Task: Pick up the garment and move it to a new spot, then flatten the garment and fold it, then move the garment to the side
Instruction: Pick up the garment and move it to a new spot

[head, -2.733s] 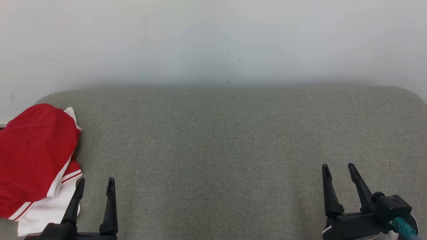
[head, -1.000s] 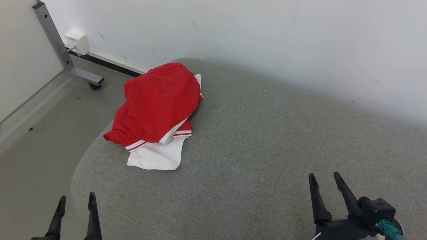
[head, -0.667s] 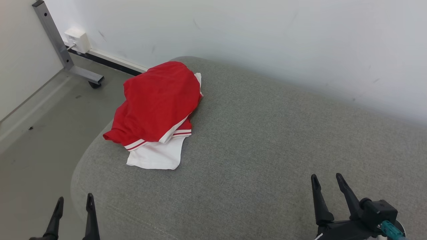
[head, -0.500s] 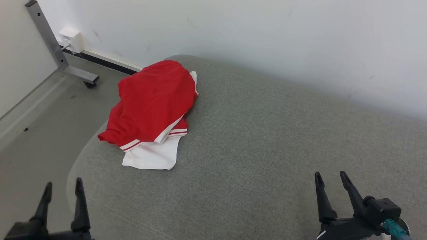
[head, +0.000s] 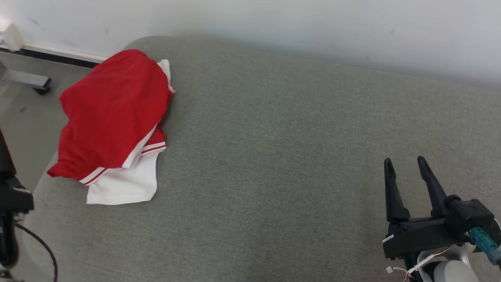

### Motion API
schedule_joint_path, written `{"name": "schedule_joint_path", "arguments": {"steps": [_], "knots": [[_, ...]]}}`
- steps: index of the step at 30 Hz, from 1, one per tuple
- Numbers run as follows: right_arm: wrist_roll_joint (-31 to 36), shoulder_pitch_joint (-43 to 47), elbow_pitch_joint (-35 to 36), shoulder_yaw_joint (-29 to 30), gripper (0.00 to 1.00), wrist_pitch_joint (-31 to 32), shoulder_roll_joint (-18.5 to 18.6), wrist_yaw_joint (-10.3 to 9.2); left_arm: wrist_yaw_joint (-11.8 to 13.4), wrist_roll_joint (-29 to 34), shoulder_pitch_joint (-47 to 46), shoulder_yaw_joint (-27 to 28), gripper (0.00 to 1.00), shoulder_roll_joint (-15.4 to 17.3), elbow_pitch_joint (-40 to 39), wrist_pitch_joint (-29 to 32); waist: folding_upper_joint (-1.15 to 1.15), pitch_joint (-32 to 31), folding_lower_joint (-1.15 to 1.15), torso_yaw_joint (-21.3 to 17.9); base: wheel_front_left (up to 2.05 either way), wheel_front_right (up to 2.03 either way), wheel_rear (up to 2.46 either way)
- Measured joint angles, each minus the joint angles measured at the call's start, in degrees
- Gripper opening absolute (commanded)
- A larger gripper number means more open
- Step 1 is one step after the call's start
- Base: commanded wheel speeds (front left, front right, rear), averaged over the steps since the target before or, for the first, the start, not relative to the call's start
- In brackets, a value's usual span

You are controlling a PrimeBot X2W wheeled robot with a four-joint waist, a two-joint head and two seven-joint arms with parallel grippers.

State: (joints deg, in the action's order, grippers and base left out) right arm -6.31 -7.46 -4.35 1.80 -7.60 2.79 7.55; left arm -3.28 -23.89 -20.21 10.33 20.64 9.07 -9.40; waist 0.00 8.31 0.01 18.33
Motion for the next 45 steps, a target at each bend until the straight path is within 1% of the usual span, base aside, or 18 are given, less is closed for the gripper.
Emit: {"name": "schedule_joint_path", "arguments": {"steps": [4, 10, 14, 17, 23, 25, 28, 31, 35, 37, 38, 39, 40, 41, 42, 43, 45], "knots": [[0.7, -1.0, 1.4, 1.7, 1.0, -0.2, 0.0, 0.0, -0.7, -1.3, -5.8, 1.2, 1.0, 2.6, 2.9, 0.8, 0.0, 3.1, 0.0, -3.4, 0.0, 0.0, 0.0], [1.4, -1.7, 3.5, 4.6, 1.0, -1.1, 0.1, 0.0, -1.4, -2.0, -14.3, 0.7, 1.0, 5.7, 9.2, 1.9, 0.01, 8.2, 0.01, -7.7, 0.0, 0.0, 0.0], [1.4, -2.1, 4.0, 4.7, 1.0, -1.5, 0.1, 0.0, -1.9, -2.1, -18.2, 0.1, 1.0, 7.6, 14.3, 3.0, 0.01, 11.0, 0.01, -10.3, 0.0, 0.0, 0.0], [1.4, -2.5, 4.2, 4.8, 1.0, -1.4, 0.1, 0.0, -2.4, -2.6, -20.5, -1.0, 1.0, 8.4, 19.3, 4.6, 0.01, 12.7, 0.0, -11.9, 0.0, 0.0, 0.0], [1.4, -3.3, 4.0, 4.7, 1.0, -1.4, 0.1, 0.0, -3.4, -2.4, -23.4, -5.0, 1.0, 10.2, 28.5, 9.0, 0.01, 14.9, 0.0, -14.2, 0.0, 0.0, 0.0], [1.4, -3.4, 3.9, 4.7, 1.0, -1.4, 0.1, 0.0, -3.8, -2.5, -24.0, -6.2, 1.0, 10.5, 31.2, 10.0, 0.01, 15.2, 0.0, -14.5, 0.0, 0.0, 0.0], [1.4, -3.7, 3.6, 4.6, 1.0, -1.4, 0.1, 0.0, -3.9, -2.6, -24.5, -9.2, 1.0, 10.8, 35.0, 13.0, 0.01, 15.0, 0.0, -14.7, 0.0, 0.0, 0.0], [1.4, -3.8, 3.6, 4.5, 1.0, -1.4, 0.0, 0.0, -4.1, -2.9, -25.0, -13.1, 1.0, 11.1, 37.4, 16.4, 0.01, 14.6, -0.02, -14.6, 0.0, 0.0, 0.0], [1.5, -3.8, 3.3, 4.3, 1.0, -1.4, 0.1, 0.0, -4.3, -5.9, -24.9, -19.4, 1.0, 10.8, 38.8, 23.4, 0.01, 13.9, -0.02, -14.6, 0.0, 0.0, 0.0], [1.5, -3.8, 3.2, 4.1, 1.0, -1.4, 0.0, 0.0, -4.3, -8.0, -24.8, -21.0, 1.0, 11.4, 39.0, 25.6, 0.0, 13.7, -0.02, -14.7, 0.0, 0.0, 0.0], [1.5, -3.8, 3.2, 4.1, 1.0, -1.4, 0.0, 0.0, -4.3, -8.0, -24.8, -21.0, 1.0, 11.4, 39.0, 25.6, 0.0, 13.7, -0.02, -14.7, 0.0, 0.0, 0.0], [1.5, -3.8, 3.1, 4.0, 1.0, -1.3, 0.0, 0.0, -4.3, -8.5, -24.8, -21.8, 0.93, 11.8, 39.2, 26.4, 0.0, 13.6, -0.02, -14.7, 0.0, 0.0, 0.0], [1.5, -3.8, 3.1, 4.0, 1.0, -1.2, 0.1, 0.0, -4.3, -8.7, -24.8, -22.7, 0.43, 12.1, 39.5, 27.2, 0.0, 13.5, -0.02, -14.8, 0.0, 0.0, 0.0], [1.5, -3.8, 3.0, 3.8, 1.0, -1.2, 0.1, 0.0, -4.3, -9.1, -24.8, -23.6, 0.08, 12.3, 39.8, 27.9, 0.0, 13.5, -0.02, -14.9, 0.0, 0.0, 0.0], [1.5, -3.8, 3.0, 3.7, 1.0, -1.2, 0.0, 0.0, -4.3, -9.3, -24.7, -24.5, 0.0, 12.6, 40.2, 28.4, 0.0, 13.4, -0.02, -15.0, 0.0, 0.0, 0.0], [1.5, -3.8, 3.0, 3.5, 1.0, -1.2, 0.0, 0.0, -4.3, -9.9, -24.7, -25.1, 0.0, 12.8, 40.5, 28.7, 0.0, 13.4, -0.01, -15.1, 0.0, 0.0, 0.0], [1.5, -3.8, 2.9, 3.5, 1.0, -1.2, 0.0, 0.0, -4.3, -10.0, -24.7, -26.1, 0.0, 13.6, 41.2, 27.2, 0.0, 13.2, -0.02, -15.3, 0.0, 0.0, 0.0]]}}
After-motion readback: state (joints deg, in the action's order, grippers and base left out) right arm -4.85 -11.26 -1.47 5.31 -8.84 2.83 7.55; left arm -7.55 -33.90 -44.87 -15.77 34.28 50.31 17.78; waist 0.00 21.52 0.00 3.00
